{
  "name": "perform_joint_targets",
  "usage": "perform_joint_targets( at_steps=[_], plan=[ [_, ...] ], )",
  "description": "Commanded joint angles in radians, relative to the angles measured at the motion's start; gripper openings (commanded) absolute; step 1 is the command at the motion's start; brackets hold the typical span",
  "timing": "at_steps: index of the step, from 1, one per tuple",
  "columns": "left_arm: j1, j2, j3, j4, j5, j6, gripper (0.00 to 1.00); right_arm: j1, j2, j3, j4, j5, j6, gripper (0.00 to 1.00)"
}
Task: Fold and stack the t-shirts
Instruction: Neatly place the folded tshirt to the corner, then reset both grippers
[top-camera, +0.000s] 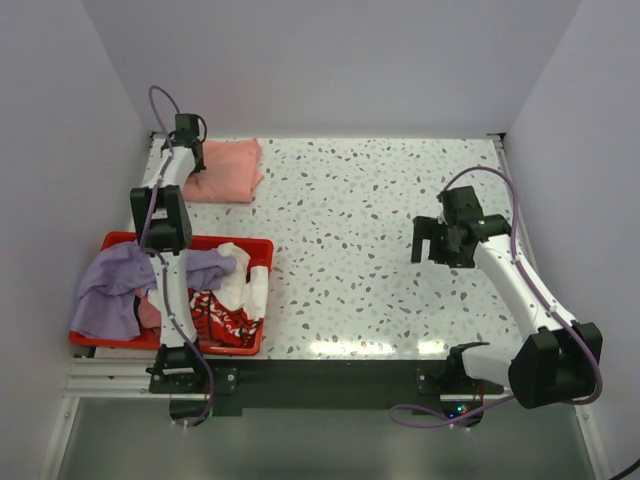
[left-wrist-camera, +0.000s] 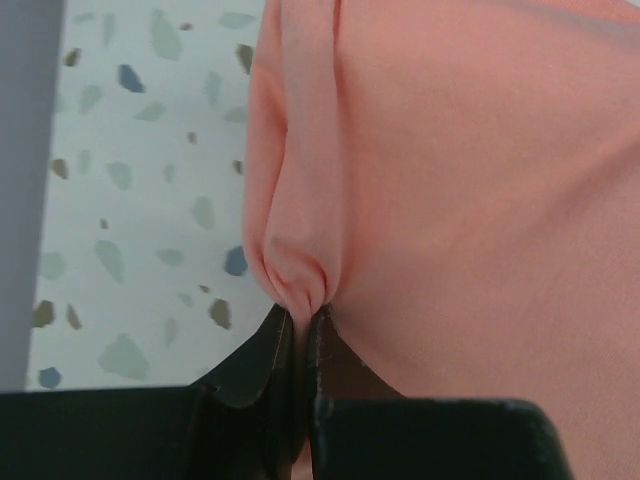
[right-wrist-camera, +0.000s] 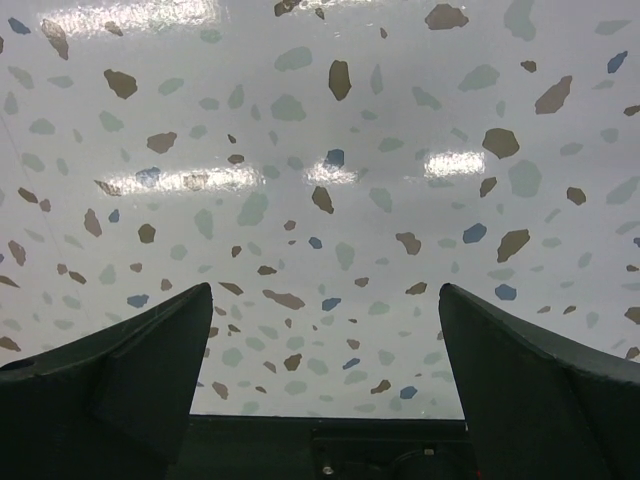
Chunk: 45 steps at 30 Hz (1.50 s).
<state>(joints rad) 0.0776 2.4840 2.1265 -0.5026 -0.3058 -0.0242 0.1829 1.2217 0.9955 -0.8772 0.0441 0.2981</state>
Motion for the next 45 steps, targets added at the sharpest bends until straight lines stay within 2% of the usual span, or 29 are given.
perform_joint_targets(
  at_steps=[1, 16, 19, 20, 21, 23, 25, 29, 34, 37, 42, 45],
  plan=[
    [0.059, 0.012, 0.072, 0.022, -0.016, 0.064, 0.00, -0.002, 0.016, 0.052, -0.029, 0.033, 0.016, 0.99],
    [0.203, 0.013, 0.081, 0.065, -0.035, 0.093, 0.00, 0.000, 0.042, 0.063, -0.065, 0.060, 0.038, 0.99],
    [0.205, 0.006, 0.087, 0.079, -0.018, 0.098, 0.18, 0.000, 0.044, 0.066, -0.066, 0.068, 0.035, 0.99],
    [0.206, 0.000, 0.087, 0.085, -0.015, 0.098, 0.28, -0.002, 0.044, 0.066, -0.066, 0.066, 0.036, 0.99],
    [0.205, -0.003, 0.090, 0.087, -0.015, 0.096, 0.57, -0.002, 0.042, 0.065, -0.065, 0.065, 0.036, 0.99],
    [0.205, -0.022, 0.099, 0.076, -0.029, 0.076, 0.87, -0.002, 0.047, 0.065, -0.065, 0.065, 0.033, 0.99],
    [0.205, -0.040, 0.121, 0.065, -0.053, 0.046, 1.00, 0.000, 0.045, 0.068, -0.065, 0.071, 0.030, 0.99],
    [0.202, -0.157, 0.133, 0.042, -0.061, -0.031, 1.00, 0.000, 0.033, 0.078, -0.054, 0.062, 0.022, 0.99],
    [0.146, -0.305, 0.086, 0.030, -0.087, -0.065, 1.00, 0.000, -0.019, 0.077, -0.025, 0.023, 0.006, 0.99],
    [0.082, -0.411, 0.026, 0.012, -0.124, -0.111, 1.00, 0.000, -0.050, 0.071, -0.013, 0.011, 0.004, 0.99],
    [-0.068, -0.484, 0.000, -0.056, -0.122, -0.161, 1.00, -0.002, -0.096, 0.051, 0.010, -0.043, -0.010, 0.99],
    [-0.140, -0.539, -0.031, -0.096, -0.066, -0.238, 1.00, -0.002, -0.123, 0.038, 0.020, -0.085, -0.016, 0.99]
  ],
)
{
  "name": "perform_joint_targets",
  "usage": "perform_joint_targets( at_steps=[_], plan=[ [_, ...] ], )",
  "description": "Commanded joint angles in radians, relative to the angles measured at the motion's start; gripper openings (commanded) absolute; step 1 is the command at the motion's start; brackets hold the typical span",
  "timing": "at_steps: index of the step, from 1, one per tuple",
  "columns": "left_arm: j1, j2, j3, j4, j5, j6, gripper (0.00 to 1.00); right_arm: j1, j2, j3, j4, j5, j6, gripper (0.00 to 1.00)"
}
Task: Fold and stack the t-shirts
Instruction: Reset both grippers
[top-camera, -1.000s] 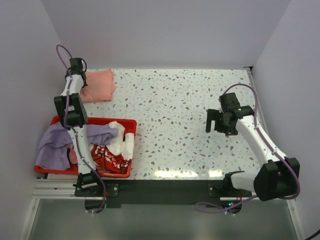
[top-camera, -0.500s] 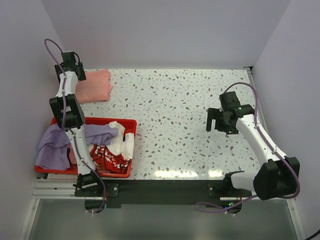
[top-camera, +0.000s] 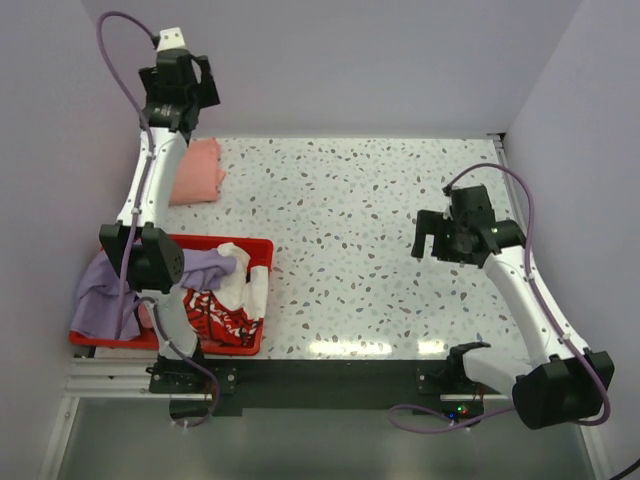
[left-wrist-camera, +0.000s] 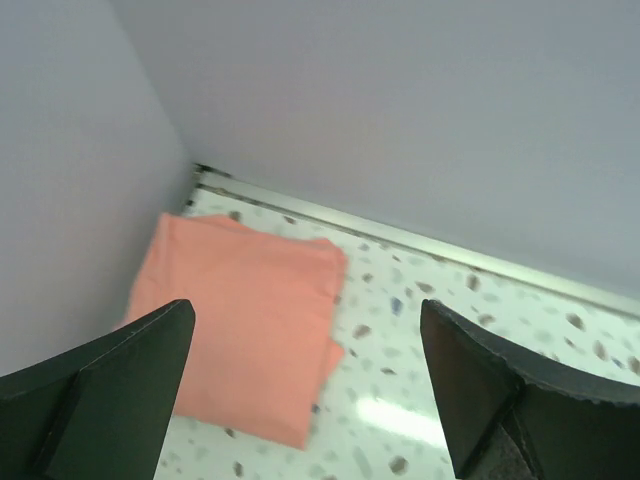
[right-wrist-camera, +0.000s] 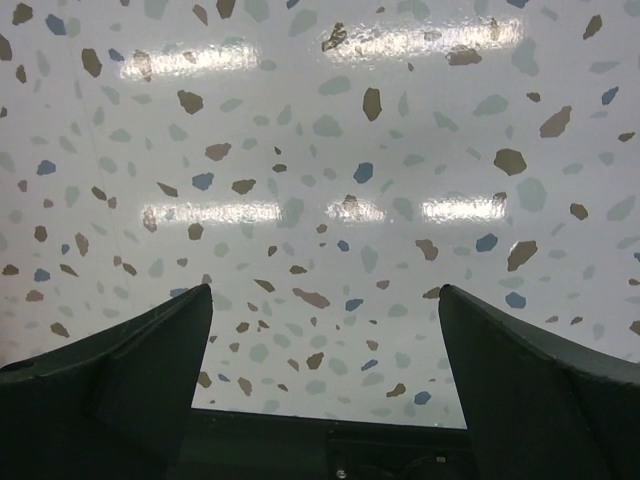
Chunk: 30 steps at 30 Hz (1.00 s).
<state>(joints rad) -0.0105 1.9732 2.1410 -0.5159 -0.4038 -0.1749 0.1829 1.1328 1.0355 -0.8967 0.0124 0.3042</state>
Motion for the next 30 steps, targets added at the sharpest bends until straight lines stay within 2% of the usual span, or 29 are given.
perform_joint_targets(
  at_steps=[1, 7, 11, 17, 25, 30],
  plan=[
    [-0.068, -0.066, -0.065, -0.085, 0.051, -0.131, 1.00, 0.000, -0.042, -0.002, 0.036, -0.058, -0.022, 0.99],
    [-0.216, -0.270, -0.373, -0.024, 0.060, -0.253, 1.00, 0.000, -0.126, -0.041, 0.070, -0.092, -0.028, 0.99],
    [-0.327, -0.414, -0.681, 0.048, 0.039, -0.297, 1.00, -0.002, -0.160, -0.048, 0.067, -0.072, -0.024, 0.99],
    [-0.434, -0.592, -0.962, -0.007, -0.016, -0.429, 1.00, -0.002, -0.214, -0.075, 0.096, -0.054, -0.013, 0.99],
    [-0.650, -0.856, -1.148, -0.038, -0.053, -0.532, 1.00, 0.000, -0.225, -0.097, 0.113, -0.029, 0.016, 0.99],
    [-0.709, -0.951, -1.201, -0.062, -0.047, -0.552, 1.00, -0.002, -0.242, -0.133, 0.163, 0.023, 0.061, 0.99]
  ],
)
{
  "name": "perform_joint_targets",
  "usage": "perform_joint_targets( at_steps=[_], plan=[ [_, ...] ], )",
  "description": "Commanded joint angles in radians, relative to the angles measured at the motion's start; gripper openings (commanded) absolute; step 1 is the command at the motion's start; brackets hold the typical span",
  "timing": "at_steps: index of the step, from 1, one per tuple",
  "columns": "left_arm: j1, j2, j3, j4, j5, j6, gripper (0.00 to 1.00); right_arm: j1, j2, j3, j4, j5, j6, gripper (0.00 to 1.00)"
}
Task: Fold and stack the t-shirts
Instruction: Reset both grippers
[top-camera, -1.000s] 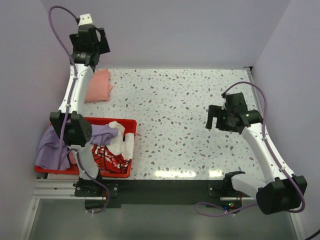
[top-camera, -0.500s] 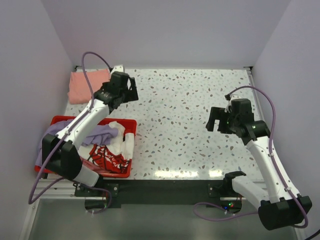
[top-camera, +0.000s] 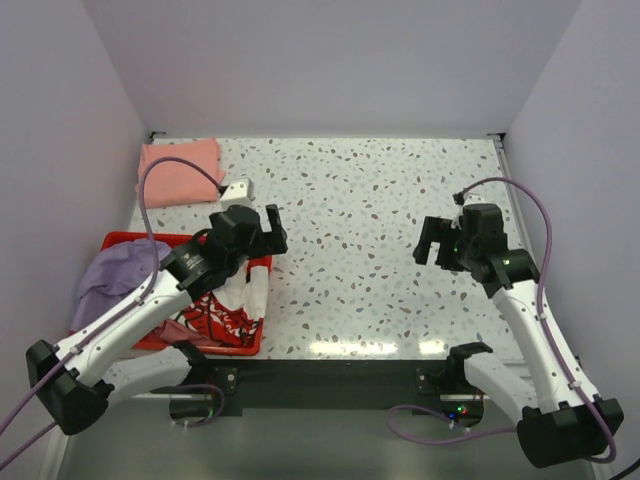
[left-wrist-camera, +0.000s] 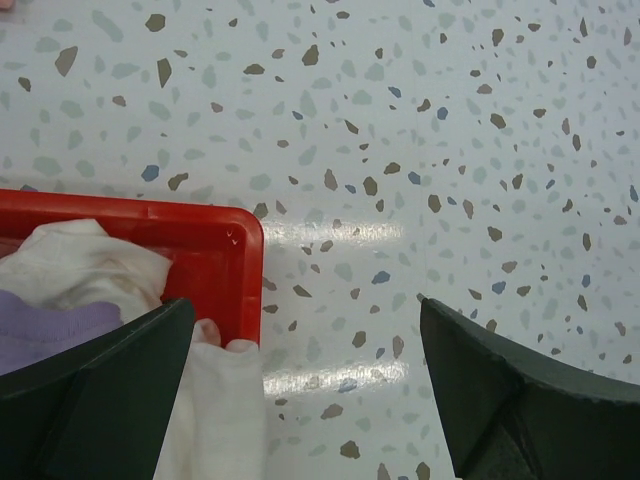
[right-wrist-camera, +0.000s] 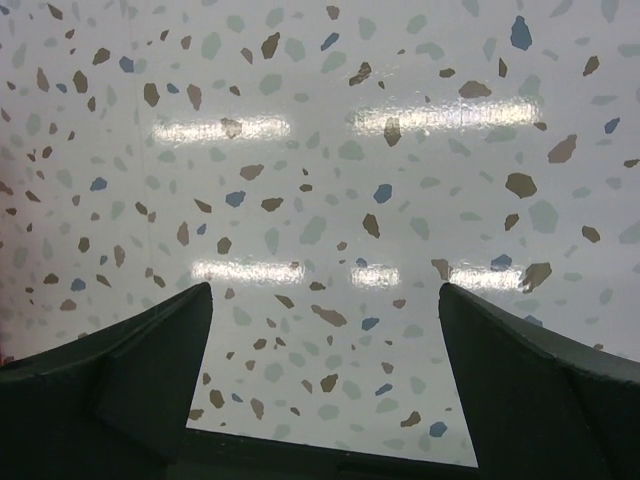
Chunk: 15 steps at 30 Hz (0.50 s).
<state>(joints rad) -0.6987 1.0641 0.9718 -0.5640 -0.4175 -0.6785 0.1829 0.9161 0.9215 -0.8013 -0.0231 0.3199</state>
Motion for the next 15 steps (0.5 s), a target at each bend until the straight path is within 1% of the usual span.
perform_joint_targets(
  at_steps=[1, 7, 9, 12, 15],
  plan=[
    [-0.022, -0.064, -0.041, -0.029, -0.024, -0.050, 1.00, 0.000, -0.025, -0.019, 0.077, 0.063, 0.051, 0.99],
    [-0.024, -0.162, -0.077, -0.077, -0.032, -0.050, 1.00, 0.000, -0.036, -0.036, 0.094, 0.101, 0.074, 0.99],
    [-0.022, -0.196, -0.111, -0.085, -0.041, -0.053, 1.00, -0.002, -0.043, -0.050, 0.103, 0.117, 0.071, 0.99],
    [-0.022, -0.214, -0.119, -0.096, -0.072, -0.085, 1.00, -0.002, -0.057, -0.070, 0.123, 0.140, 0.074, 0.99],
    [-0.024, -0.222, -0.110, -0.103, -0.078, -0.084, 1.00, 0.000, -0.082, -0.069, 0.137, 0.121, 0.073, 0.99]
  ],
)
